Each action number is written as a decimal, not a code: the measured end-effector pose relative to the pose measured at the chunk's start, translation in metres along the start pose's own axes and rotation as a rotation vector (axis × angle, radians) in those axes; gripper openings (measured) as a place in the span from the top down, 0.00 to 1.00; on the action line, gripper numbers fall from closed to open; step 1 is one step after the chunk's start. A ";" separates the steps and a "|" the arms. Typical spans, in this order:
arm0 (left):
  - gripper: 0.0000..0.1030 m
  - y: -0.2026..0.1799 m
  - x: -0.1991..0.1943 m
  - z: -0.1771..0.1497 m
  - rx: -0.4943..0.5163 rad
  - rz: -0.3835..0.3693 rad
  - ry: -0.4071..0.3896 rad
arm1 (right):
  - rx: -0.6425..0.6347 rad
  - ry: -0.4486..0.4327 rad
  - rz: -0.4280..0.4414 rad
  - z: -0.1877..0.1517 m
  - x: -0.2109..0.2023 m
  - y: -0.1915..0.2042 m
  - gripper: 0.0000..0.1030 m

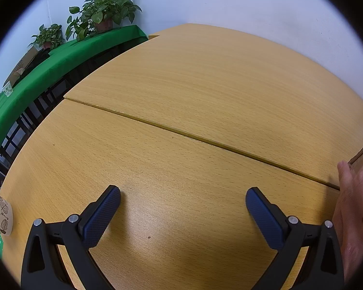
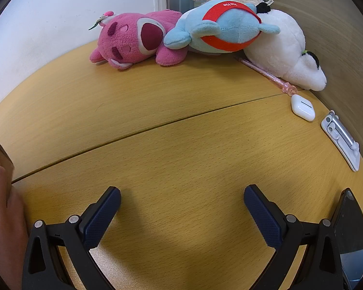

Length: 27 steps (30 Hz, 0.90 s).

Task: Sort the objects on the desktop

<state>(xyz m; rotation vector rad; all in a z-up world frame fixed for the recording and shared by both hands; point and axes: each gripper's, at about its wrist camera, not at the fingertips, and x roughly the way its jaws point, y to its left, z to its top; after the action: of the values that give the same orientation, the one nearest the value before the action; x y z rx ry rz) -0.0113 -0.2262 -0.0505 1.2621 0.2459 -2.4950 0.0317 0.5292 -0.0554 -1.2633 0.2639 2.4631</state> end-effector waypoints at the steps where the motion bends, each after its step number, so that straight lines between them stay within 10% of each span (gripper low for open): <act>1: 0.00 0.000 0.000 0.000 0.000 0.000 0.000 | 0.000 0.001 0.000 0.000 0.000 0.000 0.00; 27: 0.00 0.000 0.000 0.001 -0.001 0.001 0.000 | -0.001 -0.001 0.000 -0.003 -0.004 -0.002 0.00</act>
<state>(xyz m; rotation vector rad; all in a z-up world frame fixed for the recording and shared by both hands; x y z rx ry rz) -0.0118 -0.2259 -0.0499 1.2618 0.2466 -2.4934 0.0365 0.5293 -0.0537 -1.2625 0.2623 2.4637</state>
